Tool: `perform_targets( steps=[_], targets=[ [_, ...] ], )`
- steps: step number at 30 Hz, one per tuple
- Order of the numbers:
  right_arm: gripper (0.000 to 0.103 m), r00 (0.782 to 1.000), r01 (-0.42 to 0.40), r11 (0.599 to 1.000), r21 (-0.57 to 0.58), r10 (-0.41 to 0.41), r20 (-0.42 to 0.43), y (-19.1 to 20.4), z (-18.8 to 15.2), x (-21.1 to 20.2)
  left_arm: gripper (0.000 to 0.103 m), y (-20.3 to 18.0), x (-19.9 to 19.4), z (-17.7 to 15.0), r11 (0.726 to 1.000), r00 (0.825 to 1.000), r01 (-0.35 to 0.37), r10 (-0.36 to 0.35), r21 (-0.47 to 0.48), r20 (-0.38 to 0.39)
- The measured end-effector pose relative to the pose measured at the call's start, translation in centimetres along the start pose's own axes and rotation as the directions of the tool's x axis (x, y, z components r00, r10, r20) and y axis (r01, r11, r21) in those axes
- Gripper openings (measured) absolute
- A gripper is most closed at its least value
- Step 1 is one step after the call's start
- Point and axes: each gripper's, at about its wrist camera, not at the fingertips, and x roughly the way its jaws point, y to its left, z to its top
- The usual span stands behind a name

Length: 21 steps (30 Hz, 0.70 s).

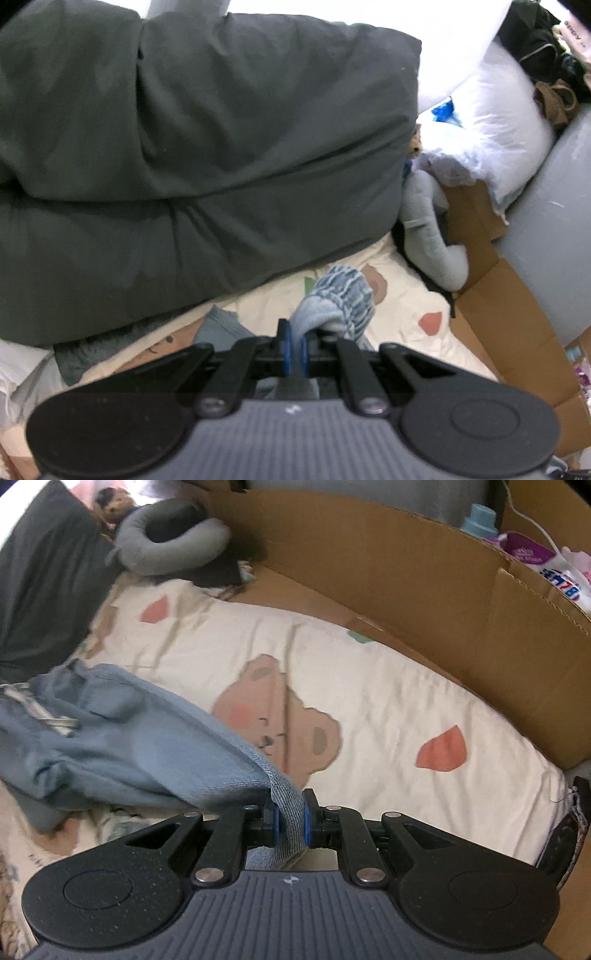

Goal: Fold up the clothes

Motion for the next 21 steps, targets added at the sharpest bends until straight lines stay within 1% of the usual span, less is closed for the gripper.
perform_targets(
  steps=[2, 4, 5, 6, 7, 9, 11, 14, 16, 19, 21],
  targets=[
    [0.014, 1.0, 0.01, 1.0, 0.029, -0.01, 0.004, -0.5, -0.1, 0.6, 0.005, 0.5, 0.7, -0.1, 1.0, 1.0, -0.013, 0.013, -0.016, -0.009],
    [0.017, 1.0, 0.019, 0.998, 0.058, -0.02, 0.008, -1.0, -0.3, 1.2, 0.005, 0.8, 1.3, -0.1, 1.0, 1.0, -0.024, 0.024, -0.012, -0.016],
    [0.017, 1.0, 0.024, 0.997, 0.073, -0.025, 0.01, -1.3, -0.3, 1.5, 0.005, 0.9, 1.5, -0.1, 1.0, 0.999, -0.029, 0.029, -0.01, -0.019],
    [0.02, 0.999, 0.029, 0.996, 0.087, -0.03, 0.012, -1.5, -0.4, 1.7, 0.005, 1.0, 1.8, -0.1, 0.999, 0.999, -0.034, 0.034, -0.008, -0.022],
    [0.031, 0.999, 0.033, 0.994, 0.102, -0.035, 0.014, -1.8, -0.5, 2.0, 0.005, 1.2, 2.1, -0.1, 0.999, 0.999, -0.04, 0.04, -0.006, -0.026],
    [0.04, 0.999, 0.043, 0.991, 0.13, -0.045, 0.017, -2.3, -0.6, 2.6, 0.005, 1.4, 2.6, -0.2, 0.999, 0.998, -0.048, 0.048, -0.002, -0.033],
    [0.042, 0.998, 0.052, 0.986, 0.159, -0.055, 0.02, -2.8, -0.8, 3.2, 0.005, 1.6, 2.9, -0.4, 0.999, 0.998, -0.051, 0.051, 0.0, -0.041],
    [0.042, 1.0, 0.0, 0.98, 0.197, 0.004, -0.018, -3.0, -3.1, 3.3, 0.005, 1.9, 3.0, -0.8, 0.999, 0.998, -0.052, 0.052, -0.007, -0.045],
    [0.049, 0.998, -0.032, 0.974, 0.224, 0.042, -0.04, -3.0, -5.1, 3.5, 0.005, 2.1, 3.1, -1.1, 0.998, 0.997, -0.055, 0.055, -0.009, -0.049],
    [0.05, 0.992, -0.098, 0.958, 0.269, 0.117, -0.052, -2.6, -8.1, 3.8, 0.005, 2.4, 3.2, -1.4, 0.998, 0.997, -0.058, 0.058, -0.013, -0.054],
    [0.05, 0.984, -0.143, 0.947, 0.286, 0.168, -0.063, -2.0, -9.8, 4.4, 0.005, 2.5, 3.2, -1.5, 0.998, 0.997, -0.061, 0.06, -0.015, -0.057]
  ],
)
